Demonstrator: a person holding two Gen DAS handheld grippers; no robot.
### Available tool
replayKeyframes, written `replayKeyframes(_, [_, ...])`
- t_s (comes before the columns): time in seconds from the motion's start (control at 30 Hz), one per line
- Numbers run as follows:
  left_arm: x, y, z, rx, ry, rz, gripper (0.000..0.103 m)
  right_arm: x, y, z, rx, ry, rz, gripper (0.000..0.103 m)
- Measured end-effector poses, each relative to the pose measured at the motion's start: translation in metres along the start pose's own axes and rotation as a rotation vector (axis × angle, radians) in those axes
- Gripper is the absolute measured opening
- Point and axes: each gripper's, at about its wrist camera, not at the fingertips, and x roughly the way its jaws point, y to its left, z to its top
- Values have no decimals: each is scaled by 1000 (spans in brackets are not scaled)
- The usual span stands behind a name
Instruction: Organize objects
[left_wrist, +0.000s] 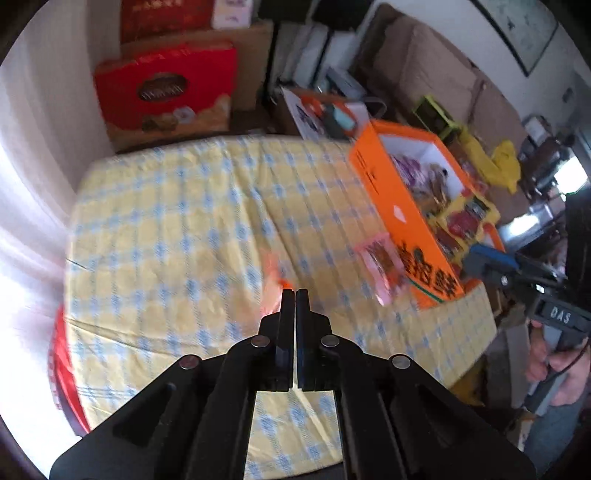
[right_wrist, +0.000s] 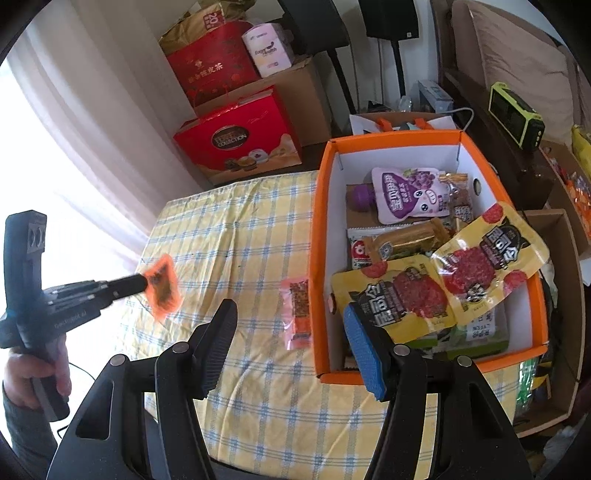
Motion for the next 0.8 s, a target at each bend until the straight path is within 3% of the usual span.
replayKeyframes(0.03, [2,-1,-2,-14,4,-21,6,0,0,0,2,1,0,62])
replayKeyframes(0.1, [6,0,-4,-60,8,-84,31,0,0,0,8,3,4,62])
replayKeyframes(0.13, [7,1,-5,-79,4,-113,34,0,0,0,7,0,3,62])
replayKeyframes(0.43, [25,5,5,-174,-19,-224,37,-10,-9,3,15,-23,-10,62])
replayKeyframes(0.53, [39,4,11,-208,-12,-279,51,-10,-13,3,20,-19,-11,62])
replayKeyframes(0.6, [53,2,16,-228,-5,-308,62,-9,-16,3,23,-16,-14,59])
replayKeyframes(0.73, [79,-4,24,-270,30,-372,63,-10,-24,4,42,-17,-11,44])
replayKeyframes(0.8, [88,-10,28,-270,43,-392,61,-11,-29,5,50,-20,-13,44])
